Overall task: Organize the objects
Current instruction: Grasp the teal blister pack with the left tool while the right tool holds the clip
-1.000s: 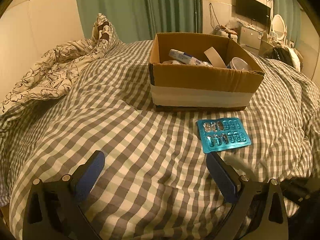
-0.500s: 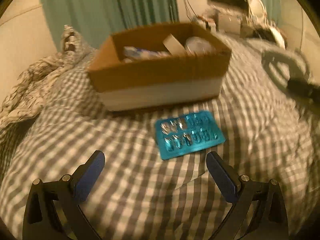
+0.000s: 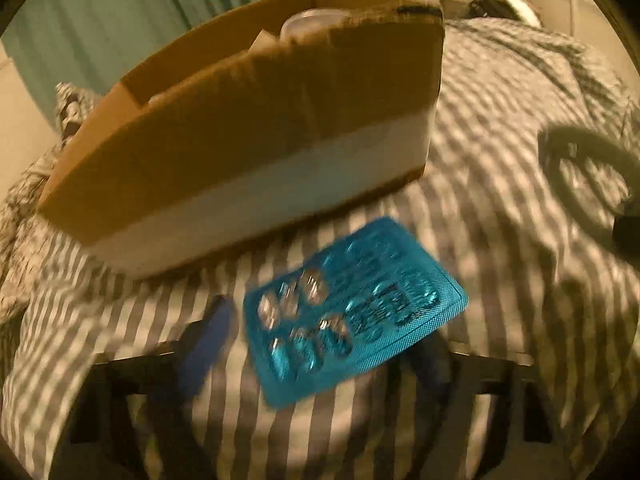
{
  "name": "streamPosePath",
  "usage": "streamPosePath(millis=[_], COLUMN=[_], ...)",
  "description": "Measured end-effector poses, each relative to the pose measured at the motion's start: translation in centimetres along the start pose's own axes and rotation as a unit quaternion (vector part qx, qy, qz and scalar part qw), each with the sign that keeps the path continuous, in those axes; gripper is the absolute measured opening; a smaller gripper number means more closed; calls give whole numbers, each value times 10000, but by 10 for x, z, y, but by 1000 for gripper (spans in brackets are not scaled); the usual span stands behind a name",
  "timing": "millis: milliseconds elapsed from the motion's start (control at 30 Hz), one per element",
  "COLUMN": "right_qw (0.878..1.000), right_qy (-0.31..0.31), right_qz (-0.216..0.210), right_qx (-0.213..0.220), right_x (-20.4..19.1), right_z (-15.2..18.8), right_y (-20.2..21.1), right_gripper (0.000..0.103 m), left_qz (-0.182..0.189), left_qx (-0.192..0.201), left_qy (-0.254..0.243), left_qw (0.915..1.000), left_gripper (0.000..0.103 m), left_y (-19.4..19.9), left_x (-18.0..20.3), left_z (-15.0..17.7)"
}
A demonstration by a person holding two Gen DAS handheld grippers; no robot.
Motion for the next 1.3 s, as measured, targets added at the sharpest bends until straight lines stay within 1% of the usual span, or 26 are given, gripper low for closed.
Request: streamPosePath(millis=[33,67,200,233,267,300,367,467,533,567,667,733,833,900,967,1100,1200,1300], right_qw=[10000,10000,9999,9999,9999,9999,9999,9998,9997,9996,9992,9987,9973,9962,9948,9909,9869,9837], right_qy=[8,16,43,41,39,38,46,45,24,33,88,139,216,237,253,264,357,417], right_qz=[20,27,69,90,98,111,140,172,168,174,209,233,237,152,73,-145,-165,-257], right_qx=[-25,-48,-67,-53,-41,-19,31,125,184,209,321,436,655,829,984,1315,1565,1730], right_x=[0,-1,-2,-2,-2,-2,-5,-10,-15,-17,-24,-29,-36,-43,-49,-63,-73,-83], right_z=[2,3,5,5,5,5,4,4,6,6,5,0,-11,-24,-37,-76,-110,-145], right_y=[-2,-3,-2,0,2,5,11,24,35,40,56,71,92,109,121,143,152,155], right_gripper=[13,13,13,13,13,13,13,13,13,13,13,13,13,13,13,12,12,12], left_qz=[119,241,403,453,531,626,784,784,855,866,895,1006,1002,1022,960,859,765,787], left_qx=[-31,-67,-42,-32,1,39,97,309,469,536,801,951,1221,1375,1557,1856,2032,2122], left_qy=[-24,-31,127,181,241,300,407,394,418,417,391,456,501,536,532,530,535,589], left_qw=[9999,9997,9991,9988,9983,9976,9960,9957,9944,9939,9920,9893,9862,9838,9817,9774,9747,9723], left_gripper=[47,42,20,18,12,9,8,8,8,8,8,8,8,8,8,8,8,8], left_y=[-2,-4,8,13,20,28,44,72,93,100,126,144,173,187,203,228,239,241], left_x=[3,5,4,3,2,4,3,2,3,-2,0,-6,-15,-22,-30,-50,-65,-79], left_z=[-2,-2,0,1,2,2,3,0,-2,-6,-16,-21,-35,-46,-59,-89,-111,-131])
Point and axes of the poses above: each gripper's, at about its wrist camera, not at the fingertips, and y roughly against the way its jaws point, x to its right, z to its underside, the point moved 8 cm from there along -y, roughly the way its jaws point, and after that the axes turned 8 degrees about z, right-handed, at the moved point
